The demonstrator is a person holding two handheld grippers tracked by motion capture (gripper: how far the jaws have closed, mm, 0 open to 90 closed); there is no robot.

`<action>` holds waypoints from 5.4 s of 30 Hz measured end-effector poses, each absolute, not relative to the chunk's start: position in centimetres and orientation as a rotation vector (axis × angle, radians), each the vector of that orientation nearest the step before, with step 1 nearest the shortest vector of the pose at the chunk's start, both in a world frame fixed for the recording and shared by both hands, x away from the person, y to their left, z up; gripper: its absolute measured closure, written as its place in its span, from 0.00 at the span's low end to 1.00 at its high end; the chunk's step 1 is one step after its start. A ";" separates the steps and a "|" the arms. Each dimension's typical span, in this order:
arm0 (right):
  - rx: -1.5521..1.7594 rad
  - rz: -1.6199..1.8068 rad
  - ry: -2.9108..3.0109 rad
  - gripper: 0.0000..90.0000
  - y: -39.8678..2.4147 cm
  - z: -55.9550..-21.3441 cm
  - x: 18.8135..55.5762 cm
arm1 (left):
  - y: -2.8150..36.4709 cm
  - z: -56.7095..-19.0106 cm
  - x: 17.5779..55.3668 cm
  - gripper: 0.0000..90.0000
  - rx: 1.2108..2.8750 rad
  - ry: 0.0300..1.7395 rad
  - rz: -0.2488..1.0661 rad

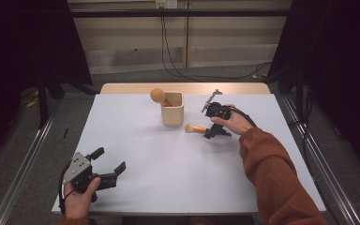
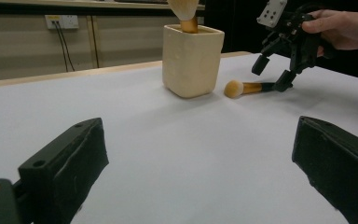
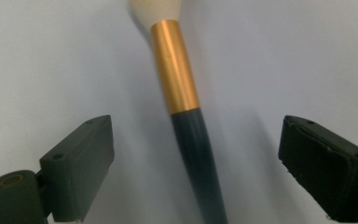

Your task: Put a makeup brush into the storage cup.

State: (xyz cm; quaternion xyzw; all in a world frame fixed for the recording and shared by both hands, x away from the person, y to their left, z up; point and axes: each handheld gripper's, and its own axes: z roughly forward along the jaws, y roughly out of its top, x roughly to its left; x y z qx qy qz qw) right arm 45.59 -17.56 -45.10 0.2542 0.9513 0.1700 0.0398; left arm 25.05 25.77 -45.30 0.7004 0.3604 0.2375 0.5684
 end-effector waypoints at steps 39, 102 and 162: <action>0.625 0.170 3.077 0.68 -14.3 -45.2 47.3 | 25.6 -45.4 24.9 0.04 1.667 0.830 0.543; 0.970 0.644 2.821 0.83 -19.2 -41.6 44.8 | 25.8 -45.6 25.0 0.04 1.666 0.864 0.562; 1.073 1.489 2.224 0.83 -23.4 -42.3 40.2 | 25.8 -45.6 25.1 0.04 1.674 0.868 0.569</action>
